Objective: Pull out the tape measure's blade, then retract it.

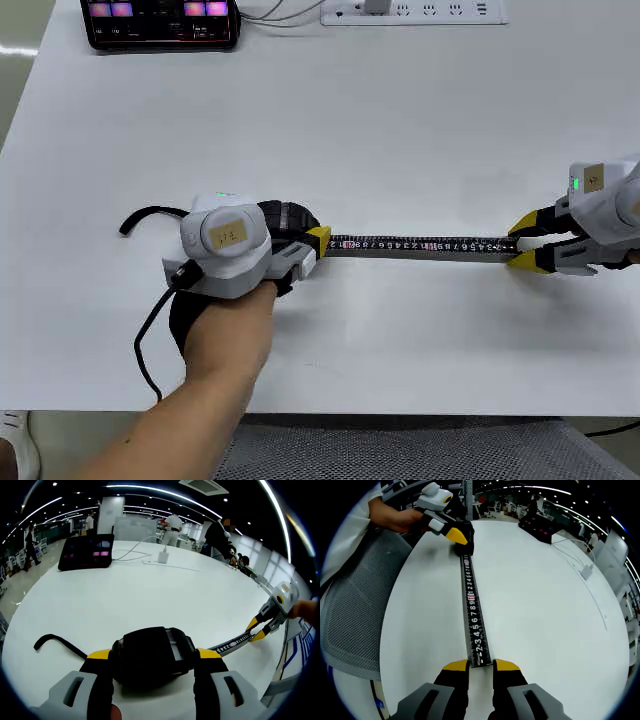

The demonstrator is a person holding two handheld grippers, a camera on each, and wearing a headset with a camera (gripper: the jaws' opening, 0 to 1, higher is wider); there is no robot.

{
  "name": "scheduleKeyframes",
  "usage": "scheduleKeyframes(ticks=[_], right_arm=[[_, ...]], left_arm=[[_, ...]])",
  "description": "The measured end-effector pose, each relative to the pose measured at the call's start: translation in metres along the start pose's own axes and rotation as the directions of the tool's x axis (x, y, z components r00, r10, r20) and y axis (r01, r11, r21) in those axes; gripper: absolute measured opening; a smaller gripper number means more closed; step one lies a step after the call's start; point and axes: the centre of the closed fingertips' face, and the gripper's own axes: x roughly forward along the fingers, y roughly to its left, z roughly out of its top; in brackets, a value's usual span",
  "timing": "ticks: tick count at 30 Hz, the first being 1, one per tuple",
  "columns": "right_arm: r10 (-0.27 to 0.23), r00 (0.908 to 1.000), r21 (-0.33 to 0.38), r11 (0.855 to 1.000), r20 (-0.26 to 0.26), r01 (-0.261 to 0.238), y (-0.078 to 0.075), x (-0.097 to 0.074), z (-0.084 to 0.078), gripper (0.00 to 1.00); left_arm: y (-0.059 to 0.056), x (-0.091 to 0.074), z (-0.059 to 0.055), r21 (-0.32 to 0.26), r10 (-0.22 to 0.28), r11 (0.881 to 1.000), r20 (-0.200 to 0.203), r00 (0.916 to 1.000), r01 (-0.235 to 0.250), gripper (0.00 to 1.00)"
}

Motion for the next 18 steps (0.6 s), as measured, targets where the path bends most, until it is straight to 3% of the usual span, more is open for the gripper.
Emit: scheduleKeyframes(ticks=[18], right_arm=[[0.011,0.9998,-0.024,1.0,-0.014,-0.012,-0.0012,0.0016,0.0,0.11]], left_arm=[[0.0005,0.0001,-0.001,0.008,-0.002,1.0,-0.017,0.9999,0.002,0.59]])
